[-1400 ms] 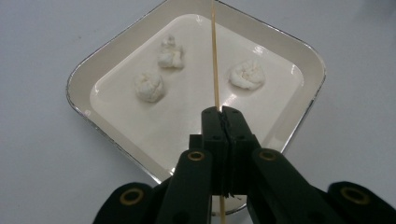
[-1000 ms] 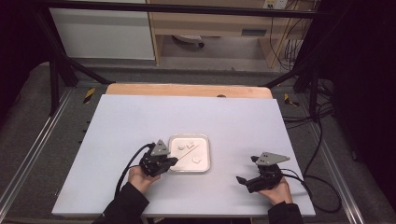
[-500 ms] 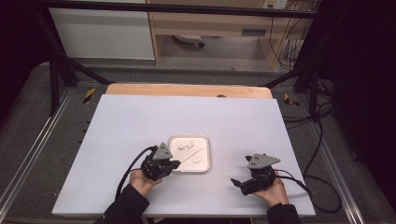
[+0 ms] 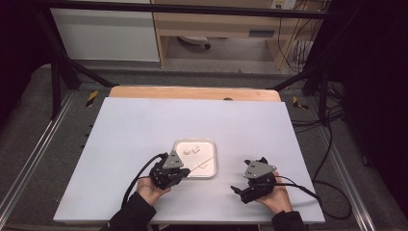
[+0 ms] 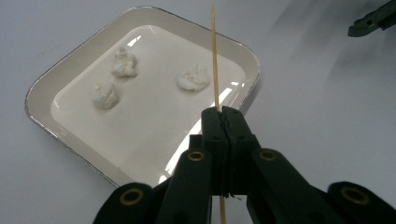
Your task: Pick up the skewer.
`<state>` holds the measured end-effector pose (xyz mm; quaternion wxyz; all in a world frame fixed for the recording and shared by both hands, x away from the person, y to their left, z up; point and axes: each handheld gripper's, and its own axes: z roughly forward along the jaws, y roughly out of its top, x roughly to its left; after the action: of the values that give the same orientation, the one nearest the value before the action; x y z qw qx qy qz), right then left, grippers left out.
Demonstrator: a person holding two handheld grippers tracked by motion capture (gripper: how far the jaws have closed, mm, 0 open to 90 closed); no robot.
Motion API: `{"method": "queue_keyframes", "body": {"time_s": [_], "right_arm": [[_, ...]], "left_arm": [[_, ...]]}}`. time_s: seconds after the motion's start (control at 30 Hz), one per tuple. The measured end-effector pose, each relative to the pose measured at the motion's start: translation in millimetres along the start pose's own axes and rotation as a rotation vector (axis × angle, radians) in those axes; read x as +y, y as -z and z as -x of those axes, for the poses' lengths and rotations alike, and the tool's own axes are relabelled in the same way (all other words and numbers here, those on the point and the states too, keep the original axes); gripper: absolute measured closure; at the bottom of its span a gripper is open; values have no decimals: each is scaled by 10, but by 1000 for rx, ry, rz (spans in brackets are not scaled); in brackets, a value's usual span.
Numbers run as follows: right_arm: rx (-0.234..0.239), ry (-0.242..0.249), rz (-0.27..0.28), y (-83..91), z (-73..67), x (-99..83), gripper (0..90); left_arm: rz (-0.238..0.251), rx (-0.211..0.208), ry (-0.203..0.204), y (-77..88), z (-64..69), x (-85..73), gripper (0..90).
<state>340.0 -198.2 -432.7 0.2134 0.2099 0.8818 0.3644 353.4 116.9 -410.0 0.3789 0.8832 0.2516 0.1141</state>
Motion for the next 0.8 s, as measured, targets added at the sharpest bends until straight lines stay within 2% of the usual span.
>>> {"method": "queue_keyframes", "body": {"time_s": [0.1,0.2,0.5,0.8], "right_arm": [[-3,33,-9,-16,-34,38,37],[1,46,-15,-31,-53,68,39],[-21,122,-41,-60,-109,171,51],[-51,219,-56,-51,-174,266,88]], "left_arm": [[-10,-4,-11,-15,23,12,886],[-17,-9,-13,-34,43,21,886],[-23,-20,-24,-50,107,79,886],[-39,-31,-41,-75,141,127,886]]}}
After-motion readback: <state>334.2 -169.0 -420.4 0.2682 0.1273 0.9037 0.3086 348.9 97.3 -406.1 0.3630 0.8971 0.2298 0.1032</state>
